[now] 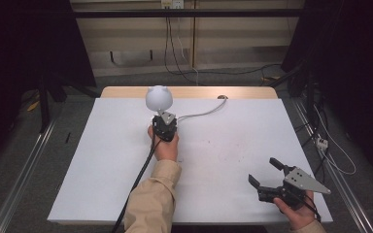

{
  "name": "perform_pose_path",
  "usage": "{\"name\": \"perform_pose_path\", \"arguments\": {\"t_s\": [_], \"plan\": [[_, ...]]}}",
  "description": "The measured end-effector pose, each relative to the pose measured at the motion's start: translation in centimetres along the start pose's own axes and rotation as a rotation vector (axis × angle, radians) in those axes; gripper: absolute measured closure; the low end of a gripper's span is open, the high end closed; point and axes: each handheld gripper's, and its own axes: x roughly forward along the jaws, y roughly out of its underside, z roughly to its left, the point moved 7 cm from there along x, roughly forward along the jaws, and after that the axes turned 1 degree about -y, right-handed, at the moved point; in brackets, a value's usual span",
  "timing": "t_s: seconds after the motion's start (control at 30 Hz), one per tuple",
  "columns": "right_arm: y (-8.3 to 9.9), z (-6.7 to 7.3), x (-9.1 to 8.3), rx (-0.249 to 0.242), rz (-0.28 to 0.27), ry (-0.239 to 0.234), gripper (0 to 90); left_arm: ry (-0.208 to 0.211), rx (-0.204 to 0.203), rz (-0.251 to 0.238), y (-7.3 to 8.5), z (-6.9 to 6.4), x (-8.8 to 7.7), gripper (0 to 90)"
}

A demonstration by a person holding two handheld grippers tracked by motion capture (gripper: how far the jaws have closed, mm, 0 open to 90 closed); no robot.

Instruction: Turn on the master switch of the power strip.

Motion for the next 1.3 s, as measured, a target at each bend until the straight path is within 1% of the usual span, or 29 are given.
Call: {"name": "perform_pose_path", "arguments": {"t_s": [0.07,0.1,0.13,0.17,0.23,0.3,0.5,0.53,0.57,0.73,0.77,0.8,0.87,0.9,0.93,0.97,1.07,1.1,1.13,1.3], "plan": [[0.0,0.04,0.04,-0.001,0.0,-0.001,5.2,-0.002,0.012,0.0,0.11,-0.09,0.15,90.0],[0.0,0.07,0.07,-0.001,0.001,-0.001,5.3,-0.01,0.0,-0.012,0.07,-0.11,0.23,90.0],[0.01,0.11,0.1,-0.001,0.001,-0.003,5.2,-0.01,0.0,-0.012,0.07,-0.11,0.23,90.0],[0.02,0.15,0.12,-0.001,0.001,-0.005,5.2,-0.027,0.027,-0.002,0.15,0.09,0.23,90.0],[0.02,0.18,0.15,-0.003,0.001,-0.006,5.2,-0.034,0.027,-0.004,0.18,0.14,0.28,90.0],[0.03,0.18,0.17,-0.002,0.001,-0.008,5.2,-0.031,0.022,-0.002,0.36,0.16,0.52,90.0],[0.09,0.03,0.13,0.0,0.003,-0.004,5.3,-0.035,0.01,0.005,0.41,0.35,0.52,90.0],[0.09,0.04,0.12,0.0,0.003,-0.004,5.2,-0.033,-0.005,0.01,0.47,0.49,0.5,90.0],[0.08,0.05,0.12,-0.001,0.002,-0.005,5.2,-0.032,-0.008,0.013,0.5,0.56,0.49,90.0],[0.05,0.0,0.07,-0.002,0.002,-0.003,5.2,-0.036,-0.003,0.014,0.64,0.57,0.52,90.0],[0.04,-0.01,0.06,-0.002,0.002,-0.002,5.3,-0.042,-0.014,0.015,0.68,0.53,0.55,90.0],[0.03,-0.02,0.06,-0.002,0.001,-0.001,5.2,-0.042,-0.014,0.015,0.68,0.53,0.55,90.0],[0.03,-0.02,0.05,-0.002,0.002,-0.001,5.2,-0.04,-0.033,0.002,0.64,0.41,0.65,90.0],[0.01,-0.02,0.04,-0.003,0.001,0.0,5.2,-0.039,-0.043,0.007,0.72,0.44,0.64,90.0],[0.0,0.0,0.03,-0.003,0.001,0.0,5.3,-0.039,-0.043,0.007,0.72,0.44,0.64,90.0],[-0.01,0.01,0.02,-0.005,0.0,-0.001,5.3,-0.042,-0.029,0.019,0.81,0.5,0.6,90.0],[-0.05,0.03,0.0,-0.004,-0.002,-0.002,5.3,-0.05,-0.023,0.024,0.81,0.43,0.64,90.0],[-0.11,0.0,-0.05,-0.003,-0.004,0.0,5.4,-0.053,-0.011,0.026,0.78,0.35,0.66,90.0],[-0.14,0.02,-0.07,-0.003,-0.004,-0.001,5.4,-0.067,0.012,0.025,0.78,0.23,0.69,90.0],[-0.25,0.14,-0.1,-0.008,-0.006,-0.002,5.4,-0.067,0.009,0.03,0.82,0.24,0.76,90.0]]}}
